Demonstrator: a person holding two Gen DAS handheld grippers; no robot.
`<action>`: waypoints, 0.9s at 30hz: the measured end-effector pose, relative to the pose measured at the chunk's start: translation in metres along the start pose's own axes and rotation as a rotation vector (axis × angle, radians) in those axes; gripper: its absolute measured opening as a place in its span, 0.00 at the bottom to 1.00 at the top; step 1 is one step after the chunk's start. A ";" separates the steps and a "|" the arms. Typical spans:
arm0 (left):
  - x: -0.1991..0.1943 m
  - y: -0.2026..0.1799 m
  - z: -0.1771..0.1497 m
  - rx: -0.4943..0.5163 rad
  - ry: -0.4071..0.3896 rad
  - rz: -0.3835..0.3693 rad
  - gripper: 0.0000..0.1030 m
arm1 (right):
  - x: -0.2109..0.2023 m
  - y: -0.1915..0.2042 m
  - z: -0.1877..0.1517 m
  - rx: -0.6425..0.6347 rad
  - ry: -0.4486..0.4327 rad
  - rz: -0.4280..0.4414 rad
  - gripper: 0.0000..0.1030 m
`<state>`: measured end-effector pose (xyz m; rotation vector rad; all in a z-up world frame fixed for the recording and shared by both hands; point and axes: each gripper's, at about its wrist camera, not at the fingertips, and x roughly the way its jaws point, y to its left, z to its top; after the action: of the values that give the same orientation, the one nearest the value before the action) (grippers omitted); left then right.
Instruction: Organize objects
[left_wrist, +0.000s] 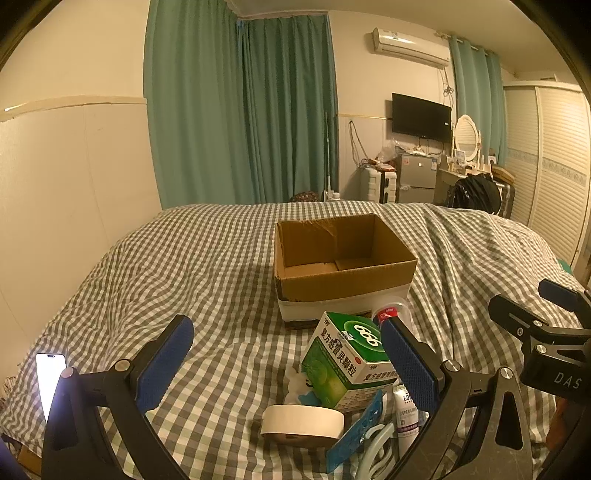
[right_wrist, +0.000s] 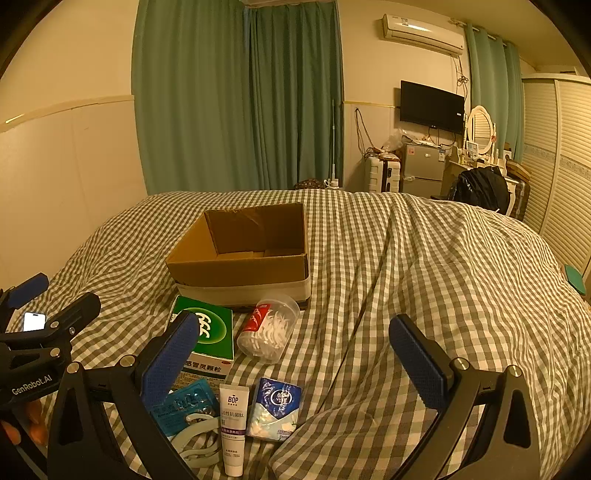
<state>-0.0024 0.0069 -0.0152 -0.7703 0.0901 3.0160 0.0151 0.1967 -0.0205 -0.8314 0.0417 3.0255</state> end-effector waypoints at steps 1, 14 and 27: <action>0.000 0.000 0.000 0.000 0.000 -0.001 1.00 | 0.000 0.000 0.000 0.000 0.001 0.000 1.00; 0.002 0.002 0.001 -0.009 0.000 0.012 1.00 | 0.002 0.000 0.001 -0.019 0.014 0.028 1.00; 0.007 0.000 -0.007 0.008 0.051 0.045 1.00 | -0.004 0.003 0.002 -0.017 0.019 0.056 1.00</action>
<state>-0.0056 0.0068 -0.0248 -0.8565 0.1225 3.0358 0.0174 0.1937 -0.0169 -0.8747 0.0405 3.0743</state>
